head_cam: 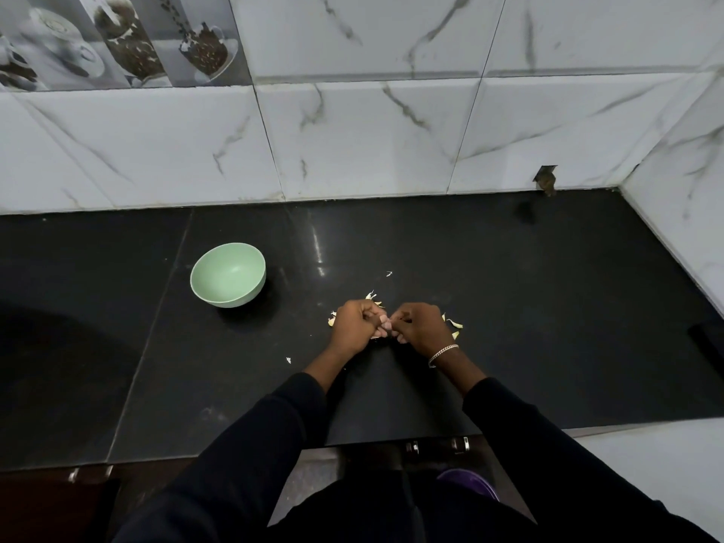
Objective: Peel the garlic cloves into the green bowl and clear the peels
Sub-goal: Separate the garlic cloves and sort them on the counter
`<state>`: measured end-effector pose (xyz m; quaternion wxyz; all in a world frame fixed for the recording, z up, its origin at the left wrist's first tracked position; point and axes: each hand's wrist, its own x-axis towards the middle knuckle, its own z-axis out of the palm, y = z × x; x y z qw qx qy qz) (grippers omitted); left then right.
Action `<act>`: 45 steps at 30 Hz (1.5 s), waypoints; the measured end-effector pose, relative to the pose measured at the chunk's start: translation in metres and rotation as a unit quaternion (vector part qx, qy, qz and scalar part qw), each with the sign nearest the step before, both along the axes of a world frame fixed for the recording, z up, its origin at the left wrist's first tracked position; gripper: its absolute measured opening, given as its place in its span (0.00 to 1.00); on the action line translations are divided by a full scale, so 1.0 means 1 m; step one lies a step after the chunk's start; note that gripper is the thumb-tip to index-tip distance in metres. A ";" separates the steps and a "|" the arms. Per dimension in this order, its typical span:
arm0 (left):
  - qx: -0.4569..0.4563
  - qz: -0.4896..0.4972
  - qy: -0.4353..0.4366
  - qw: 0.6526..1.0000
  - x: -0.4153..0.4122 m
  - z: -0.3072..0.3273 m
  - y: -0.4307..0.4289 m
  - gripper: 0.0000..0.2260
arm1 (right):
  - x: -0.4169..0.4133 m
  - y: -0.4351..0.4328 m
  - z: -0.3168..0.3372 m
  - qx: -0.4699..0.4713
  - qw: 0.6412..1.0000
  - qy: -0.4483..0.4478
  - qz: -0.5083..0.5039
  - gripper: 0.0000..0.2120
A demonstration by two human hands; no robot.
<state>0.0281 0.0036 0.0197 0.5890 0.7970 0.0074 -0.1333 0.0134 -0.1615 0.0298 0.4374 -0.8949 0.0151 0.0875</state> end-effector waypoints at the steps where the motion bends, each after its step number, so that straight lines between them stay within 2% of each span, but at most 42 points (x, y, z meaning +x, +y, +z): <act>1: 0.013 -0.001 -0.010 1.000 -0.001 0.001 0.001 0.04 | 0.000 -0.006 0.001 -0.004 1.000 -0.007 -0.006 0.04; 3: 0.082 0.008 -0.057 0.995 -0.001 0.000 0.008 0.06 | -0.001 -0.023 0.004 -0.033 0.999 -0.034 -0.021 0.03; 6: 0.202 0.008 -0.139 0.970 -0.001 0.000 0.024 0.03 | -0.005 -0.056 0.007 -0.090 0.993 -0.059 -0.055 0.04; 10: 0.272 -0.025 -0.182 0.944 -0.001 -0.005 0.037 0.04 | -0.009 -0.085 0.007 -0.123 0.988 -0.034 -0.089 0.05; 15: 0.277 -0.020 -0.165 0.946 -0.003 -0.009 0.045 0.08 | -0.011 -0.095 -0.001 -0.152 0.986 -0.004 -0.072 0.03; 18: 0.272 -0.016 -0.150 0.950 -0.004 -0.008 0.047 0.09 | -0.011 -0.091 -0.003 -0.135 0.982 -0.045 -0.122 0.05; 20: 0.268 -0.027 -0.135 0.953 -0.005 -0.008 0.049 0.12 | -0.005 -0.078 0.003 -0.118 0.983 -0.077 -0.118 0.05; 24: 0.302 -0.080 -0.149 0.938 -0.009 -0.005 0.046 0.15 | 0.012 -0.033 0.012 -0.114 0.990 -0.080 0.008 0.04; 29: 0.381 -0.120 -0.198 0.895 -0.009 -0.001 0.034 0.08 | 0.028 0.018 0.007 -0.167 0.966 -0.061 0.187 0.09; 33: 0.418 -0.114 -0.193 0.881 -0.006 -0.001 0.030 0.08 | 0.033 0.029 0.009 -0.216 0.948 -0.043 0.230 0.11; 39: 0.390 -0.077 -0.159 0.904 0.000 -0.004 0.033 0.05 | 0.040 0.031 0.004 -0.264 0.935 -0.028 0.235 0.06; 42: 0.367 -0.074 -0.151 0.915 0.000 -0.004 0.033 0.03 | 0.040 0.032 0.001 -0.262 0.934 -0.026 0.243 0.07; 45: 0.344 -0.069 -0.148 0.925 0.000 -0.005 0.033 0.03 | 0.037 0.030 0.000 -0.226 0.952 -0.015 0.207 0.07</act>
